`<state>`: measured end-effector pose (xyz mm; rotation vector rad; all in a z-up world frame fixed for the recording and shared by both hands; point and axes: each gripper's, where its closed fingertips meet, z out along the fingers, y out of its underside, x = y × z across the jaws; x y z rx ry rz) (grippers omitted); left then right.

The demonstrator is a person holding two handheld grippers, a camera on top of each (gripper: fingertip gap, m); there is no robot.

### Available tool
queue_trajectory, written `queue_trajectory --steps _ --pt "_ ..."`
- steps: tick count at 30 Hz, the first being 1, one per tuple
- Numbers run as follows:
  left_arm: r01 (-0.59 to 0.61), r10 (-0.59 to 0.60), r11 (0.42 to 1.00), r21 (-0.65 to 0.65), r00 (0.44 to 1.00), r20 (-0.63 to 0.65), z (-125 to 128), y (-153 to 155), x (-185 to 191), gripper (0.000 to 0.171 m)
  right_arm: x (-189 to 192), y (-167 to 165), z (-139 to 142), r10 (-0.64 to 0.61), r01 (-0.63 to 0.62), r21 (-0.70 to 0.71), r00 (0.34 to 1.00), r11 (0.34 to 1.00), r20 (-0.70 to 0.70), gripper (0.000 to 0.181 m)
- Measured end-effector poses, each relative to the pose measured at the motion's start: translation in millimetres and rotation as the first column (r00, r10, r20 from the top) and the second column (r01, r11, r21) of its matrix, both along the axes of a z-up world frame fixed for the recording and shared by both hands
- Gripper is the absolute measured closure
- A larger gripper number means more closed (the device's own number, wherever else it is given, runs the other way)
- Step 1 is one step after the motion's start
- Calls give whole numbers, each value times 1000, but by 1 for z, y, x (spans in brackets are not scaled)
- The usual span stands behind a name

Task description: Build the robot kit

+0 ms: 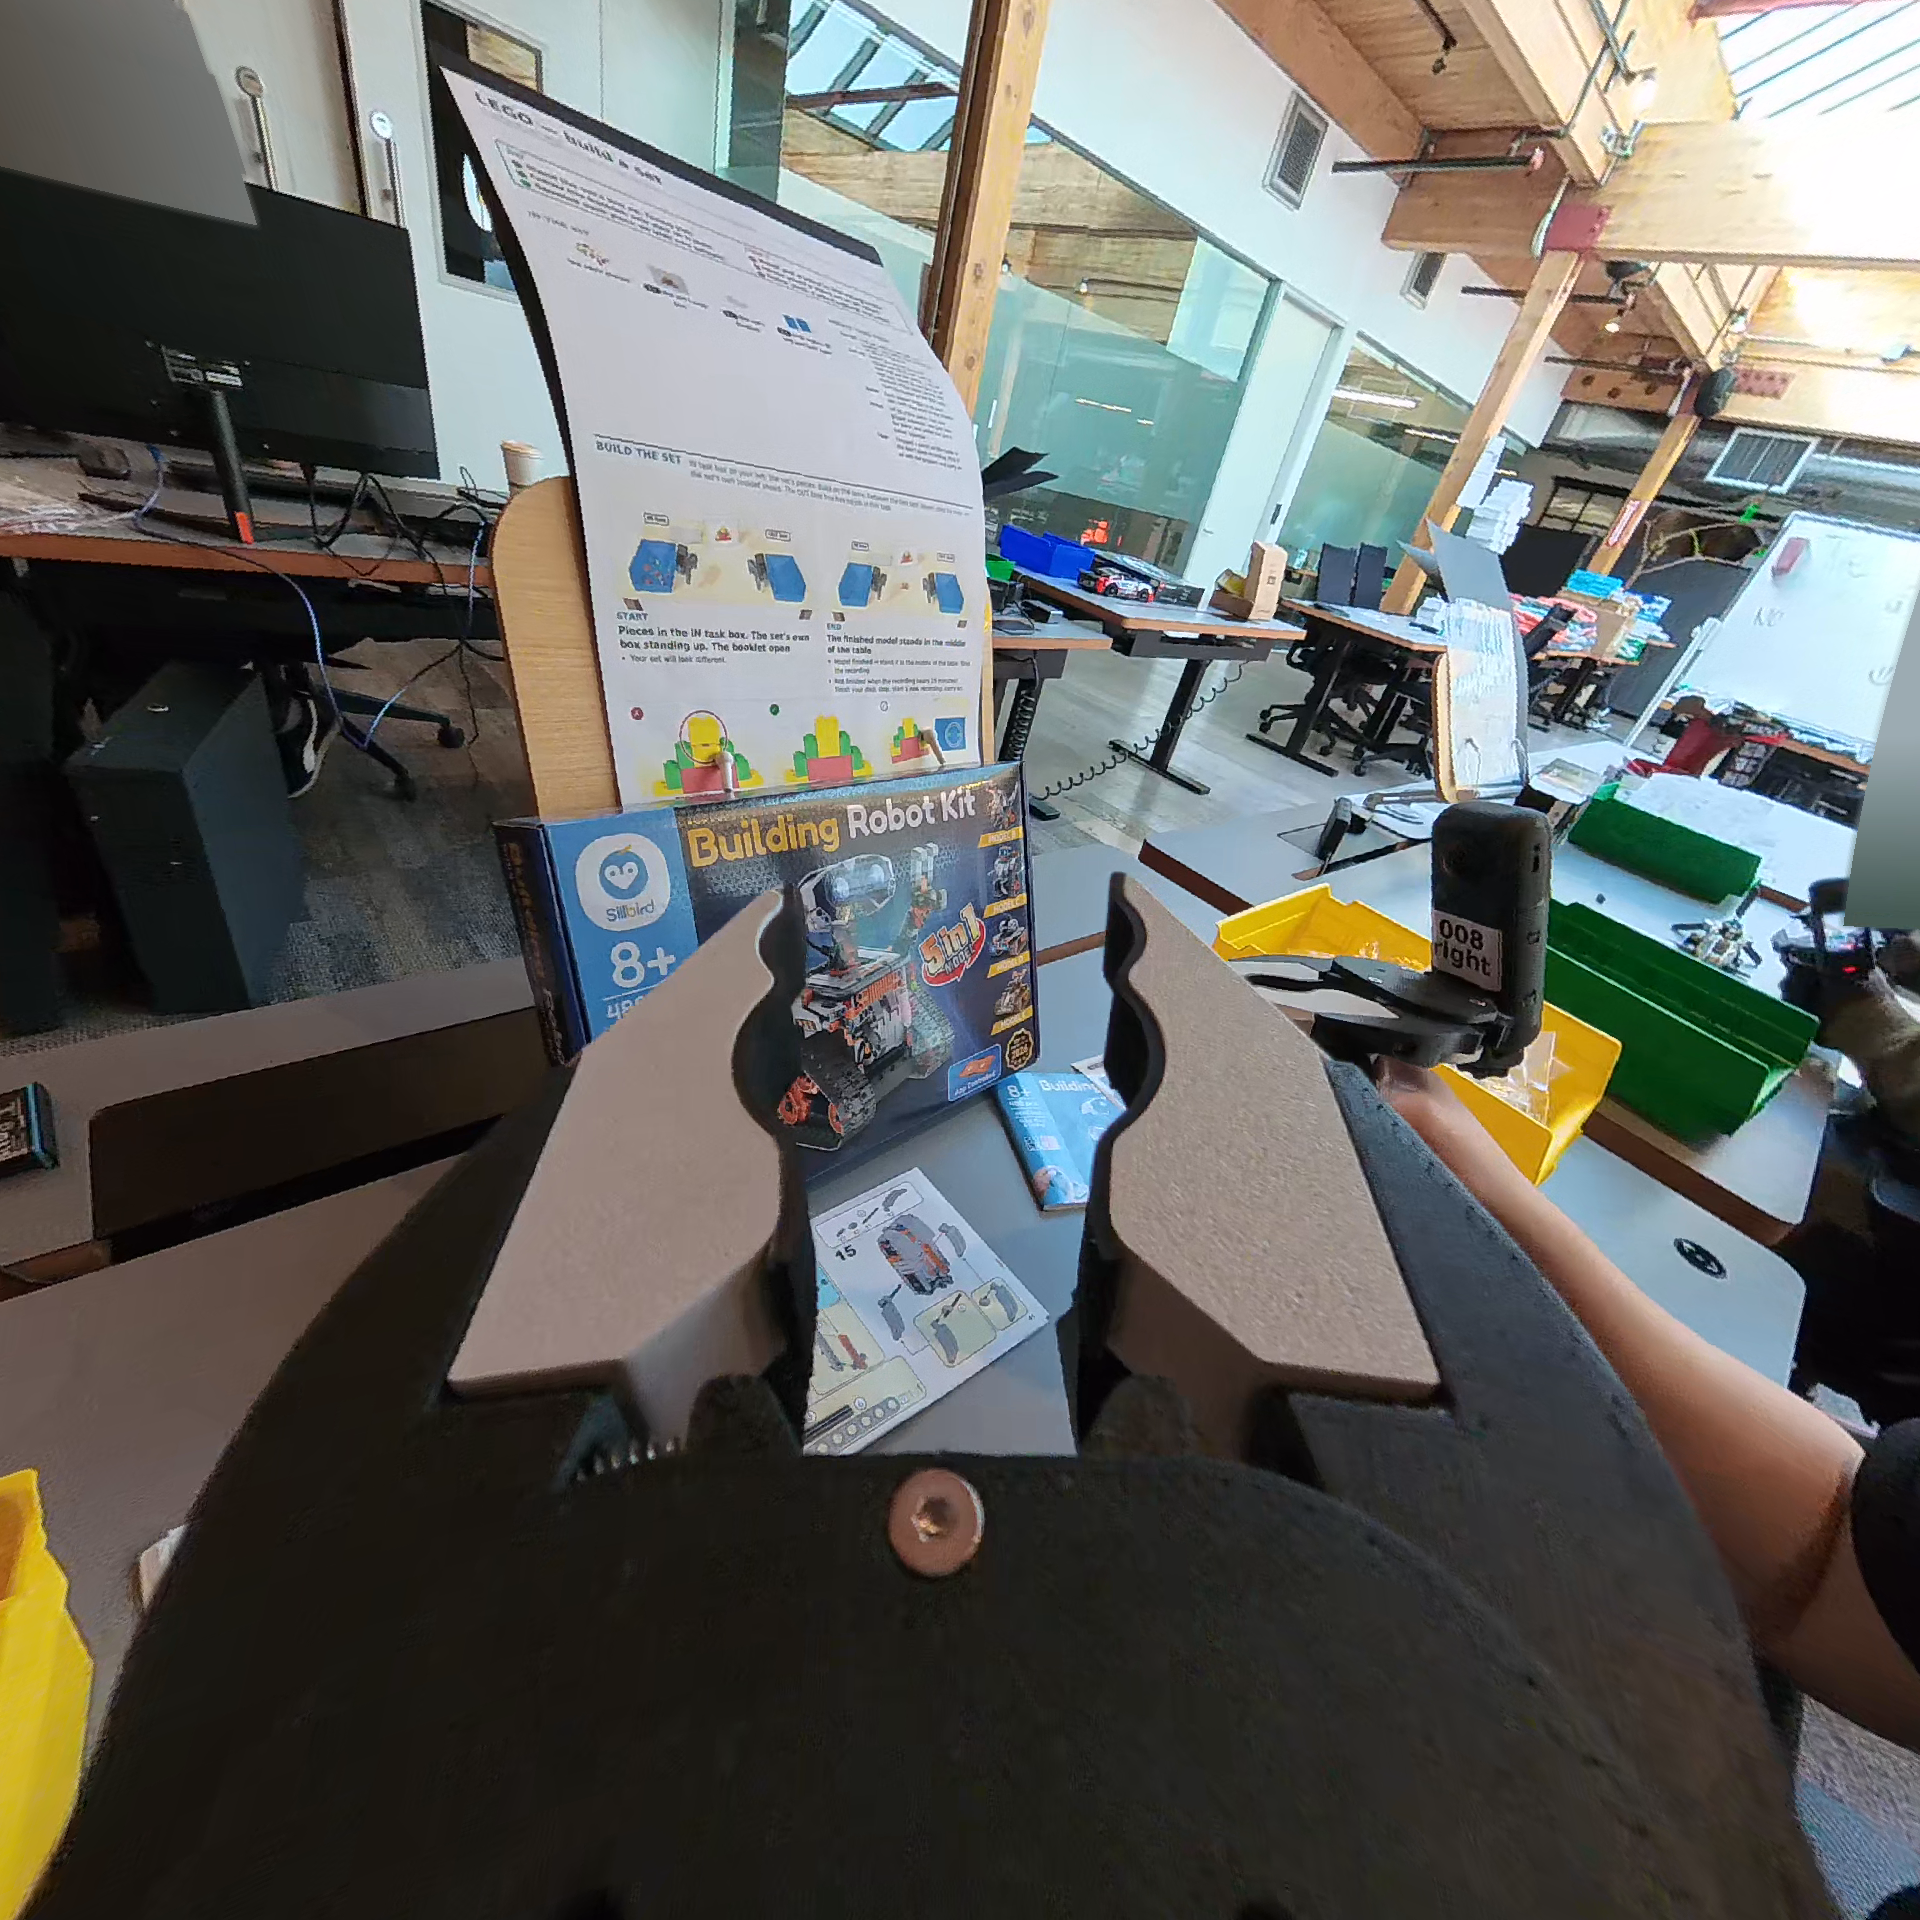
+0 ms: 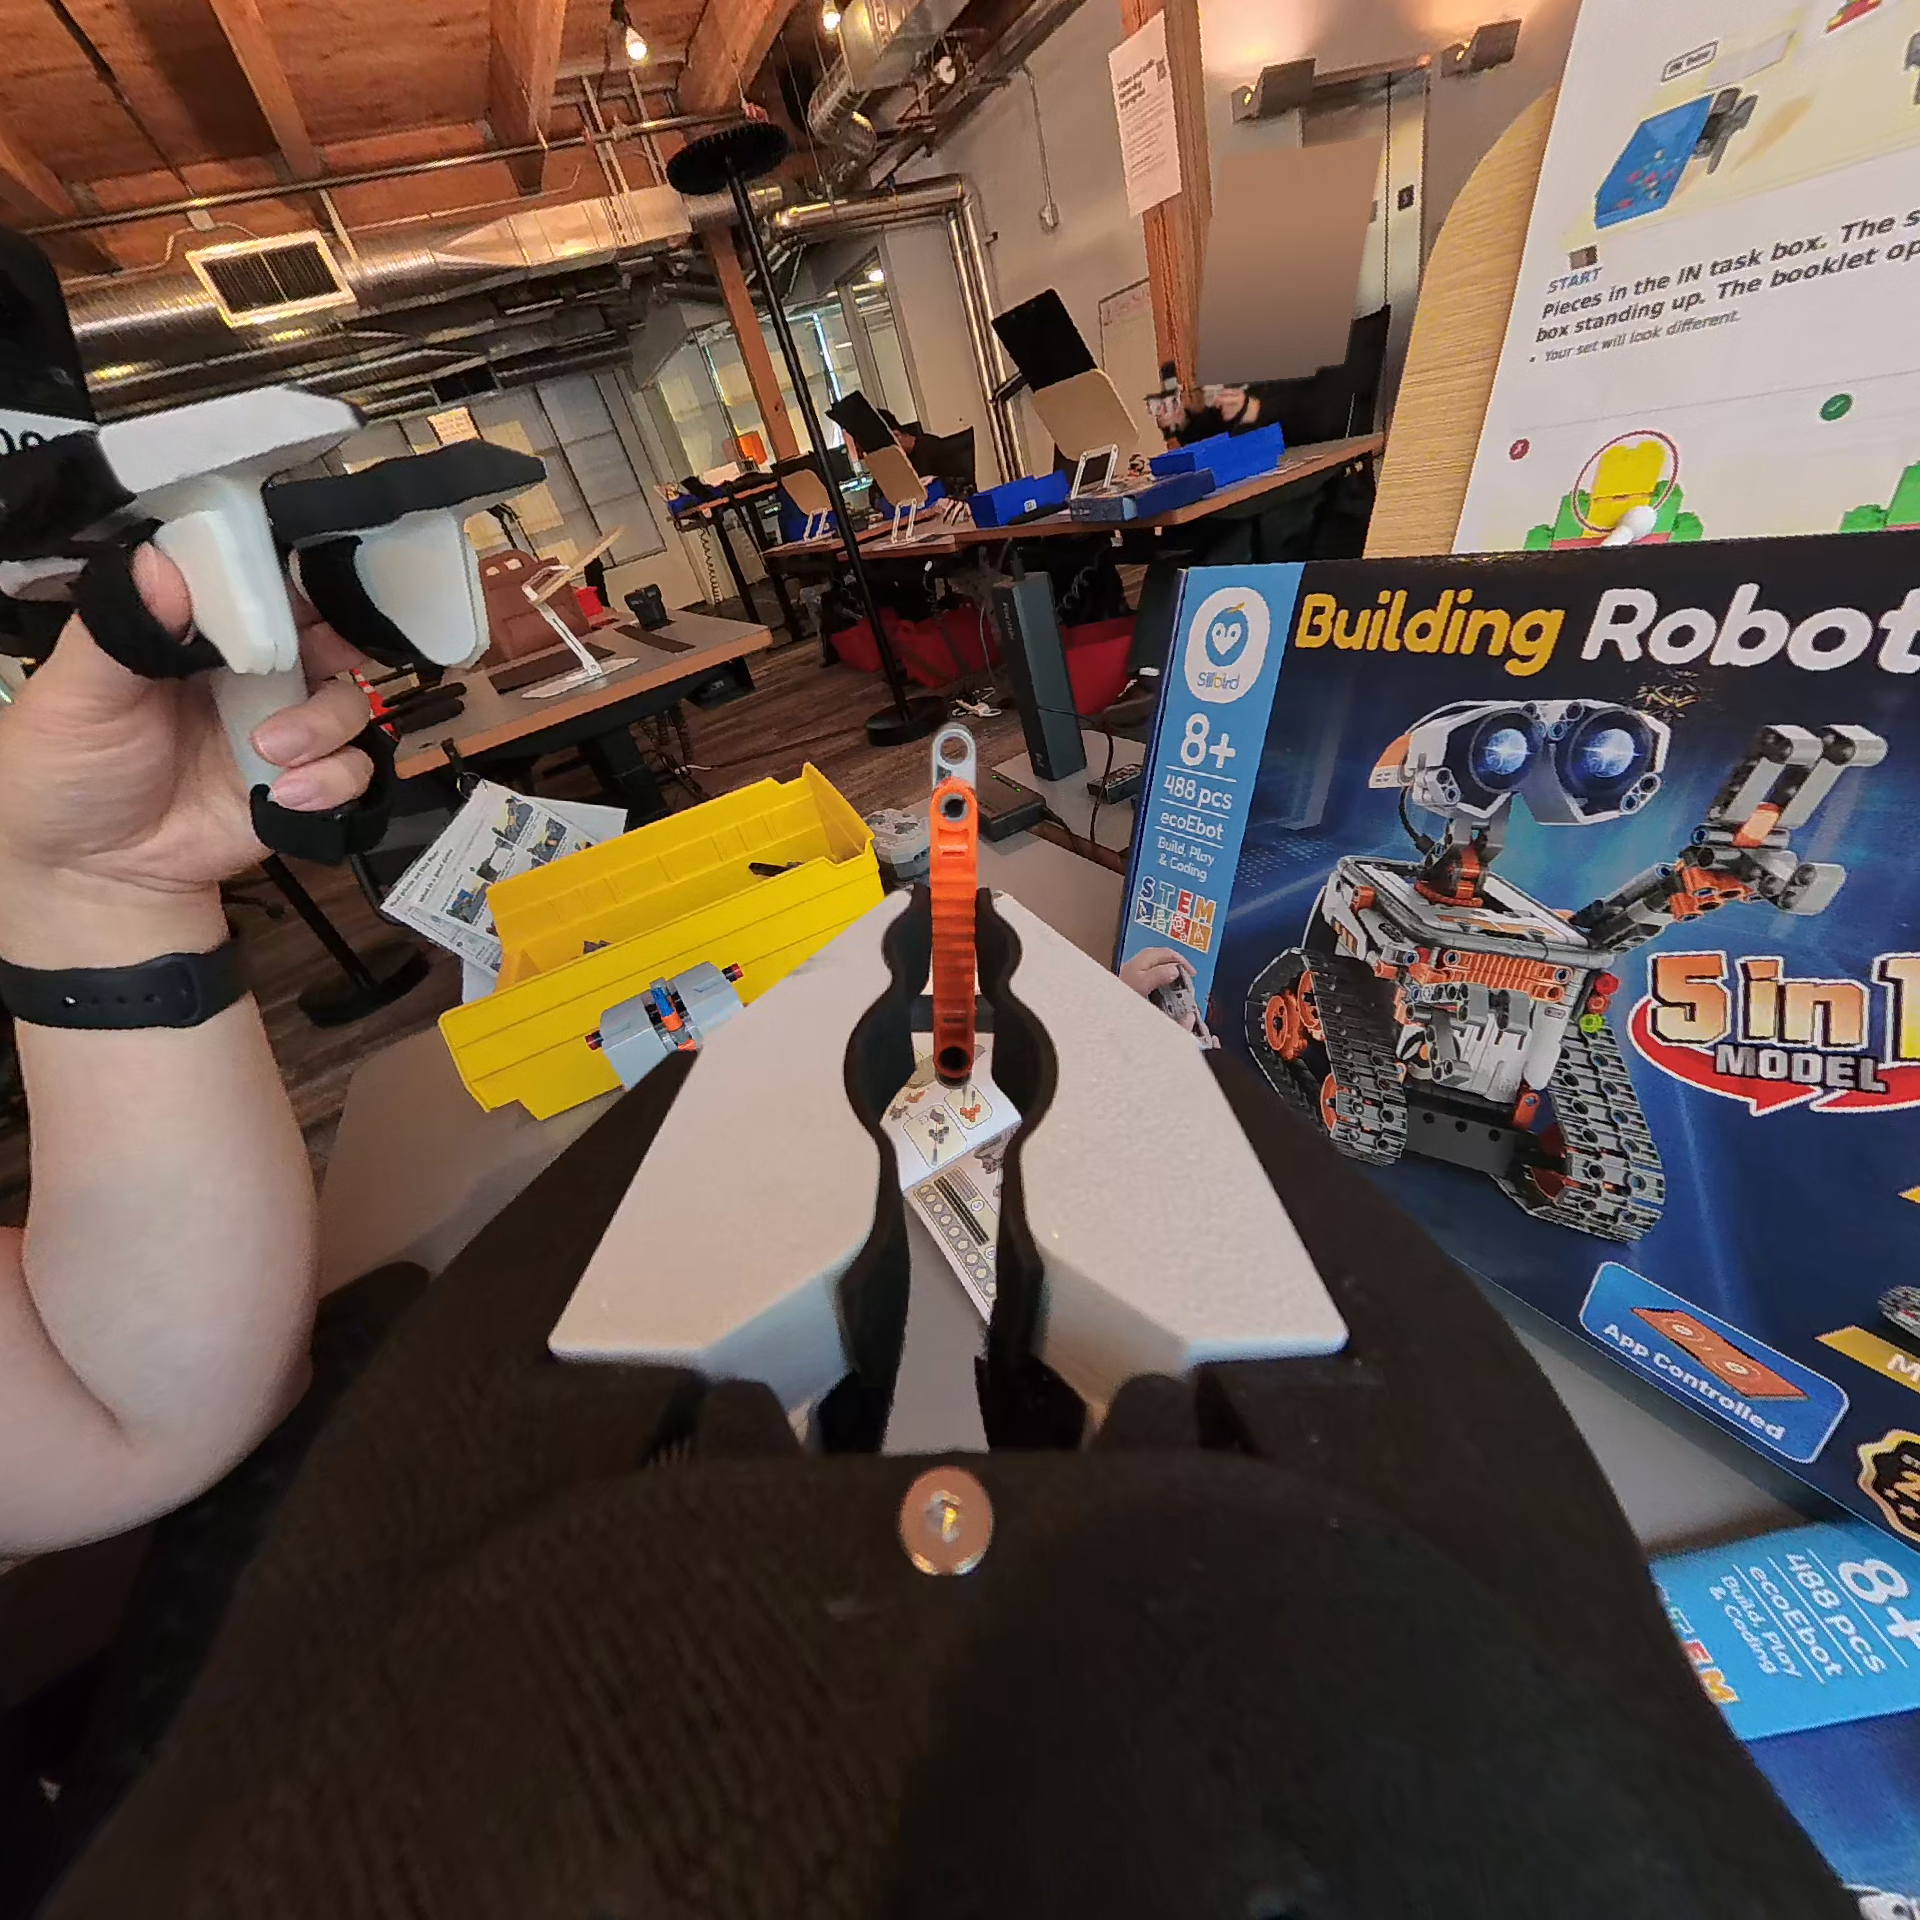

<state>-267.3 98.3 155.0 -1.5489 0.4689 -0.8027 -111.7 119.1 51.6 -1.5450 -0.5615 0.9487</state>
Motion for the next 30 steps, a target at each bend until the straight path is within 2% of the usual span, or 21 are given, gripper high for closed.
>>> queue_trajectory --steps 30 --pt "1 -1 1000 2 1000 13 3 -2 -2 116 -4 -3 1 -18 14 60 998 998 61 176"
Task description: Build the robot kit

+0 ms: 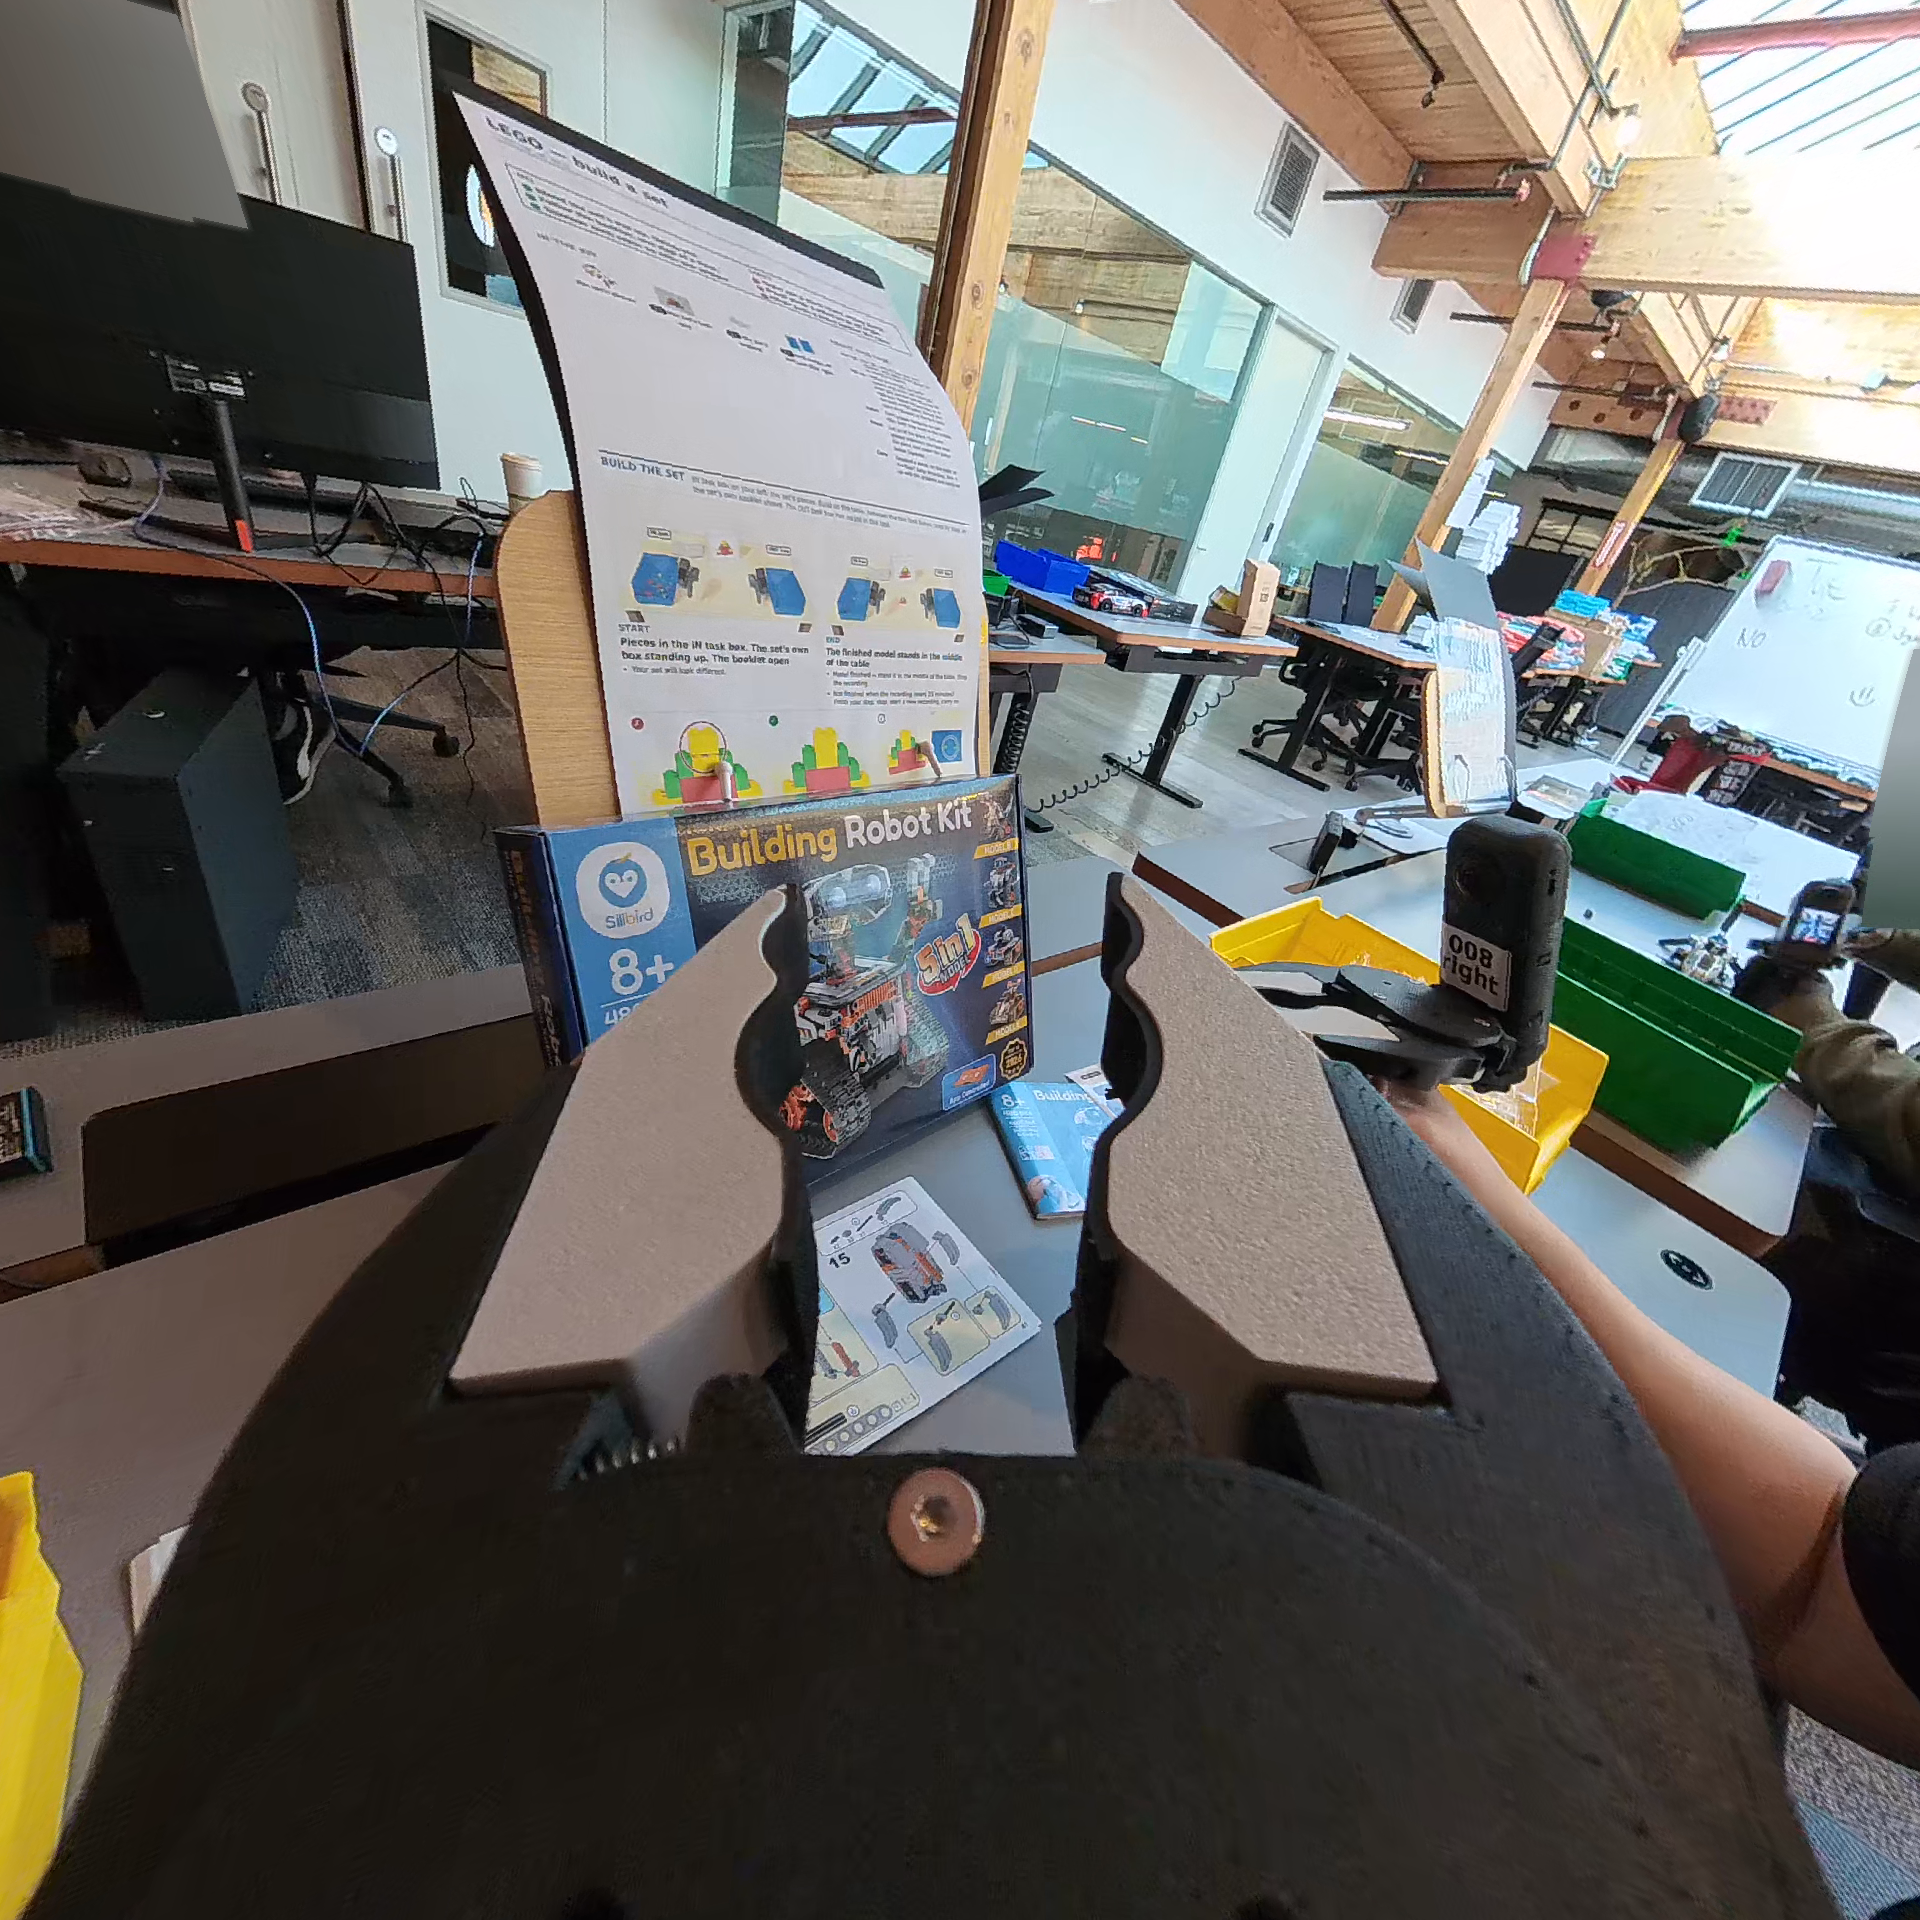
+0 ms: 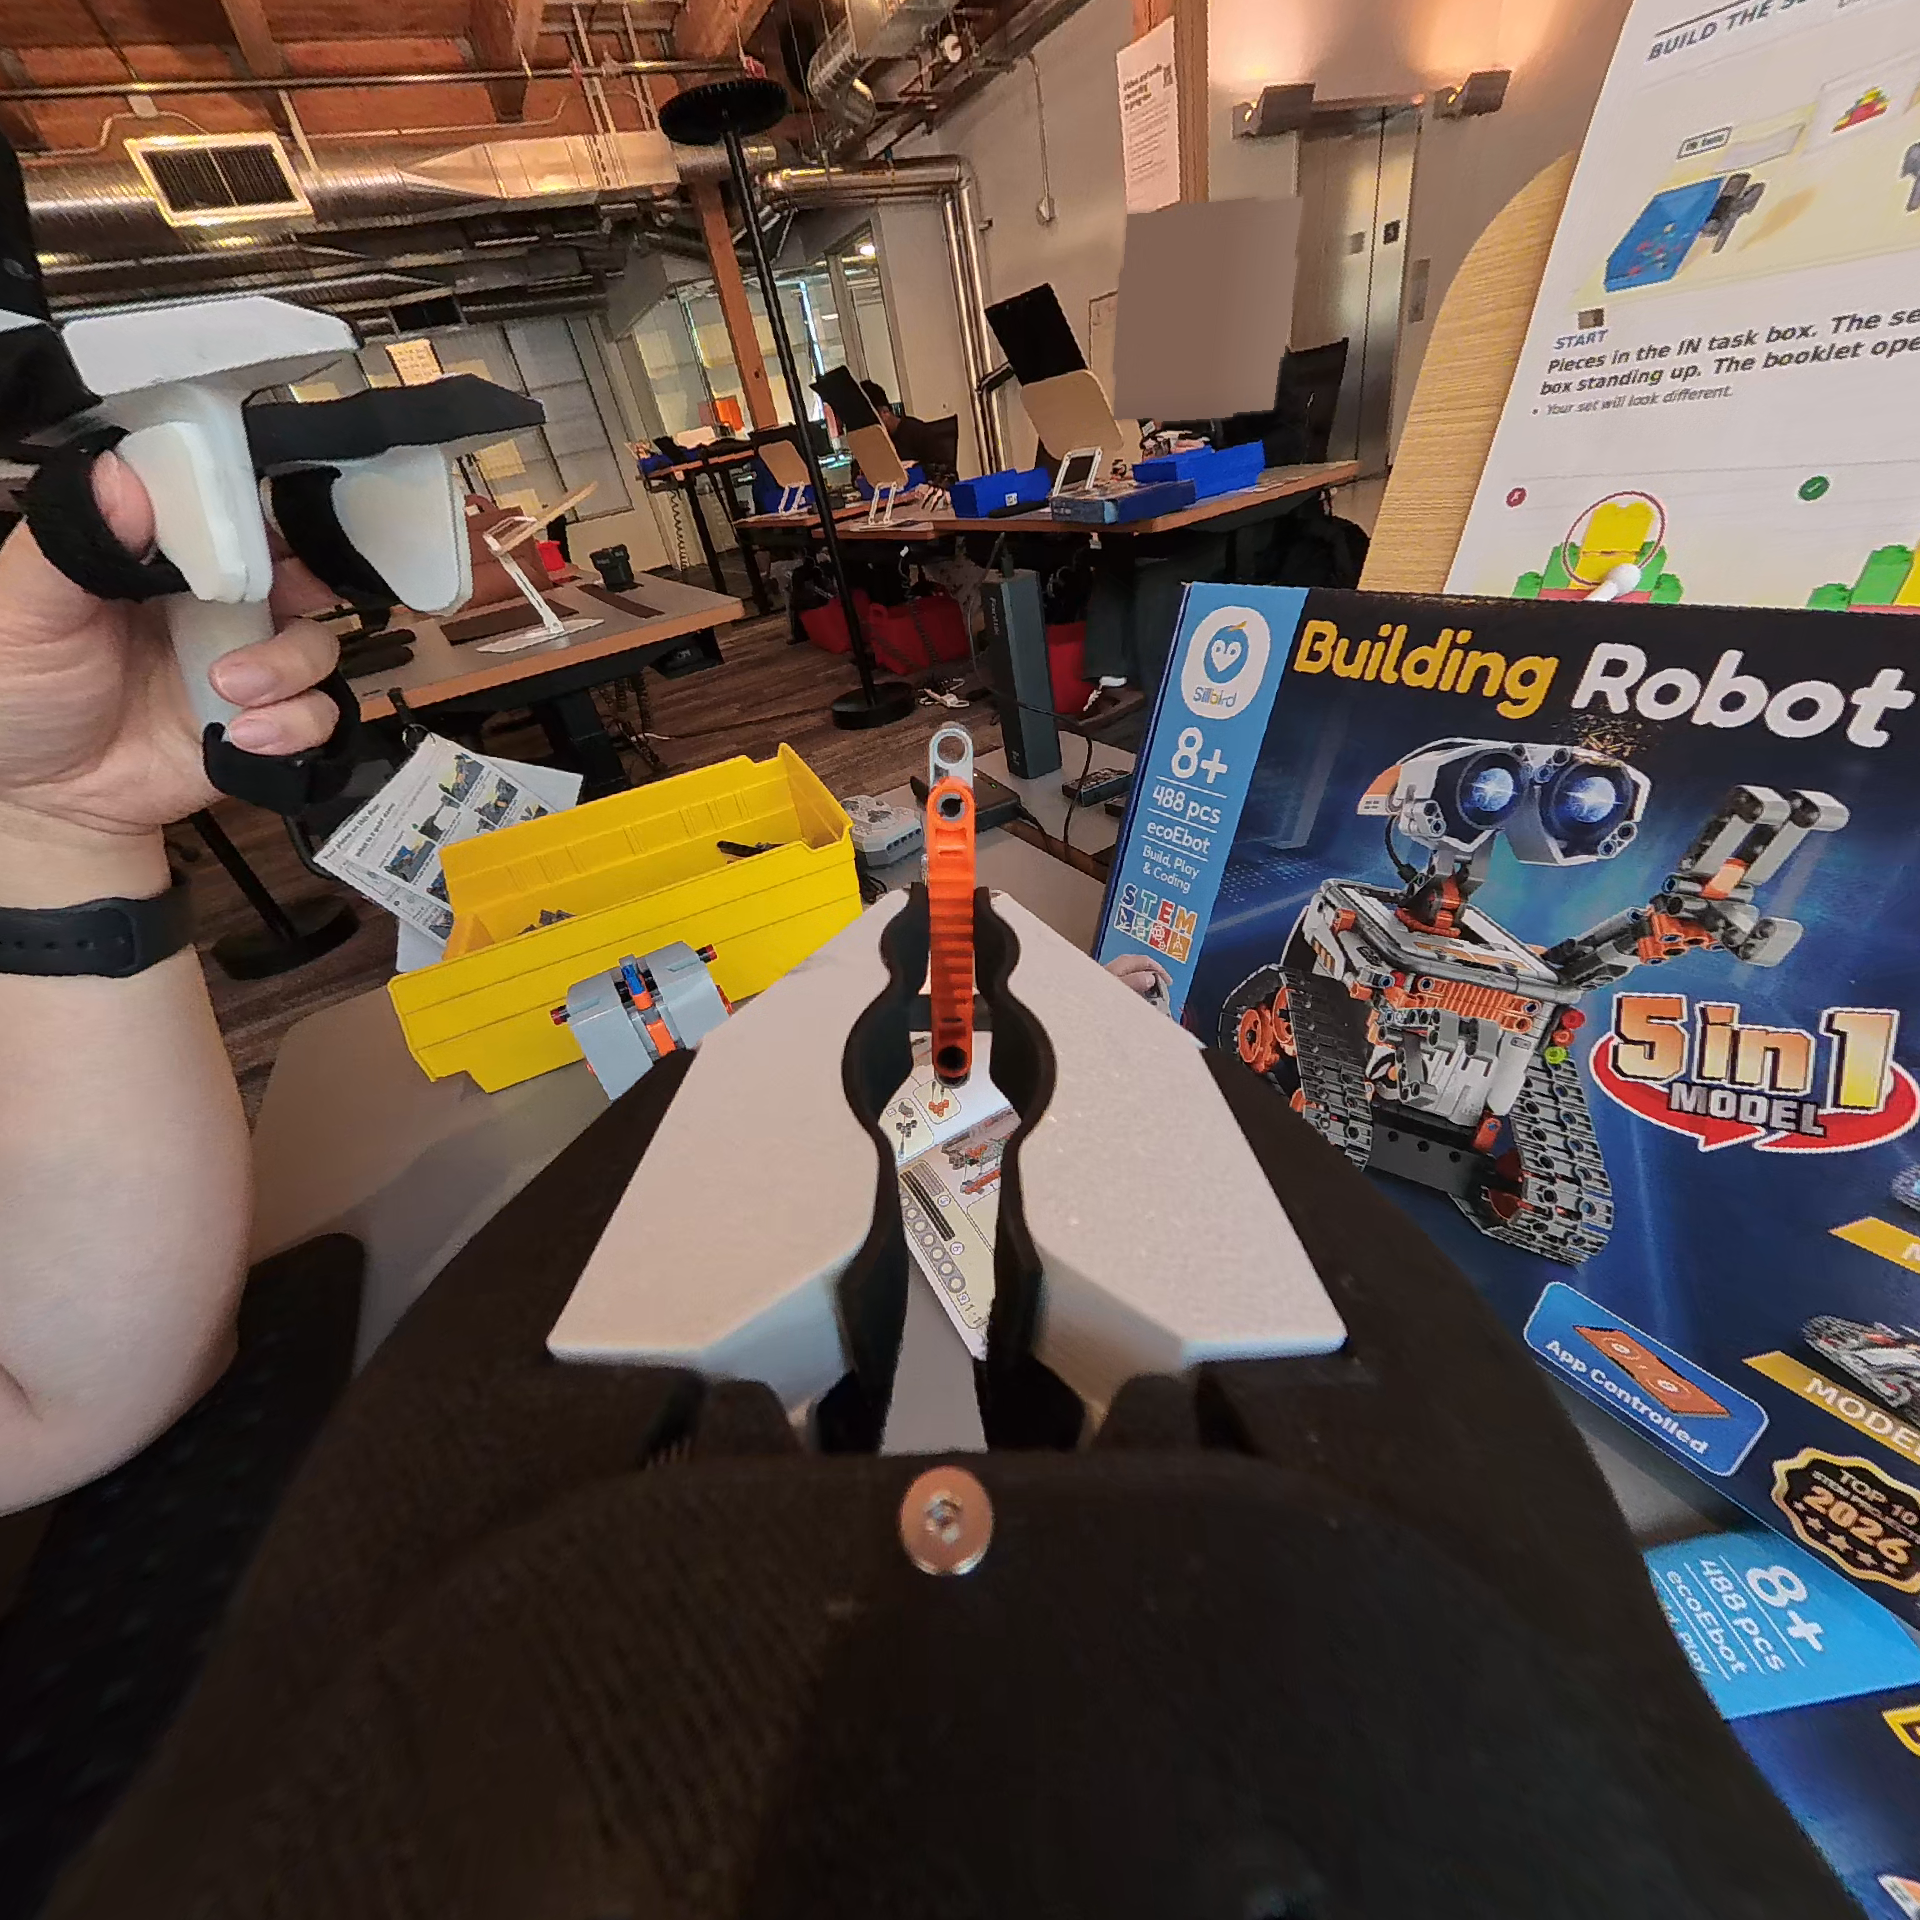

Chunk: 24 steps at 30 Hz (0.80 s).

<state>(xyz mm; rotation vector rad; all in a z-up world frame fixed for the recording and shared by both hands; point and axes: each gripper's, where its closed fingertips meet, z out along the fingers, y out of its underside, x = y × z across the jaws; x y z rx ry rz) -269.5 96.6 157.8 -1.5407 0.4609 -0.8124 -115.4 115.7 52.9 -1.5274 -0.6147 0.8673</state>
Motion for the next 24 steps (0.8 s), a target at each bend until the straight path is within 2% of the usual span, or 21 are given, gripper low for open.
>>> queue_trajectory --steps 24 --pt "12 -12 1000 -16 1000 -23 -4 0 4 115 -1 -2 2 3 -3 6 1000 1000 3 176"
